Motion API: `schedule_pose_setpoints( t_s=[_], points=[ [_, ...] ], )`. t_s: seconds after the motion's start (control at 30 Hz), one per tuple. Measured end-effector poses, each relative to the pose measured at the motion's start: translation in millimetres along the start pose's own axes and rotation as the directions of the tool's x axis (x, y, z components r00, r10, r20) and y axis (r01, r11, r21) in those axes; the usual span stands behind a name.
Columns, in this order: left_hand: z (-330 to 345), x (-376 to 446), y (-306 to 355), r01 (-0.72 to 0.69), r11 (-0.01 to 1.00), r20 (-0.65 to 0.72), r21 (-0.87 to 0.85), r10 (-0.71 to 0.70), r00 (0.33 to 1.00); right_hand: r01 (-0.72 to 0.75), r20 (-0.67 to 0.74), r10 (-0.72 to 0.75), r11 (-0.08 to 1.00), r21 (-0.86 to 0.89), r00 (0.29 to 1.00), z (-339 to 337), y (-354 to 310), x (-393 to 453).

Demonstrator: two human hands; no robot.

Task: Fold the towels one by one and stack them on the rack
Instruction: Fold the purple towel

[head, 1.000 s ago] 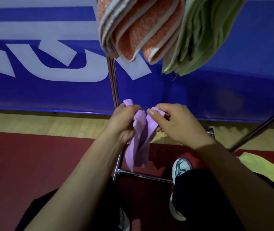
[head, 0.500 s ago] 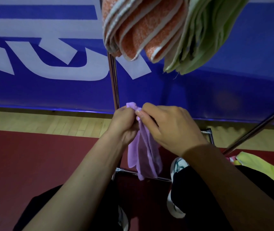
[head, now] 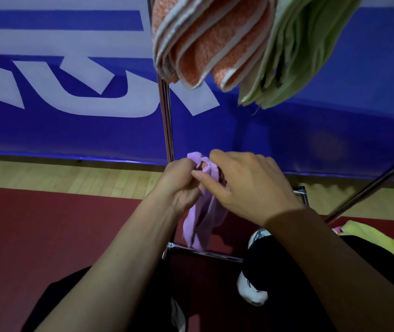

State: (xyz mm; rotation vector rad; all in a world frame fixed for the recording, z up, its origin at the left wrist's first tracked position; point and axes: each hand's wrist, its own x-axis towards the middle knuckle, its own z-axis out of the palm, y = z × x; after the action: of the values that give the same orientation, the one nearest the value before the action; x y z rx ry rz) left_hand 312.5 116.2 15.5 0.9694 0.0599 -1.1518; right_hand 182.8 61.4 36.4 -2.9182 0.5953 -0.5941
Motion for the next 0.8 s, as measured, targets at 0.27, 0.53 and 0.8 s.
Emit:
schedule_pose_setpoints(
  t_s=[0.27, 0.53, 0.8],
  points=[
    [-11, 5, 16, 0.01, 0.994, 0.018, 0.105, -0.012, 1.0, -0.005, 0.06, -0.003, 0.992, 0.125, 0.998, -3, 10, 10],
    [-28, 13, 23, -0.009, 0.618, -0.076, 0.786, 0.112, 0.991, -0.093, -0.117, 0.2, 0.8, 0.593, 0.973, -7, 31, 15],
    [-52, 24, 22, 0.107, 0.004, -0.106, 0.994, -0.106, 0.989, -0.121, -0.163, 0.296, 0.745, 0.656, 0.941, -13, 44, 12]
  ],
)
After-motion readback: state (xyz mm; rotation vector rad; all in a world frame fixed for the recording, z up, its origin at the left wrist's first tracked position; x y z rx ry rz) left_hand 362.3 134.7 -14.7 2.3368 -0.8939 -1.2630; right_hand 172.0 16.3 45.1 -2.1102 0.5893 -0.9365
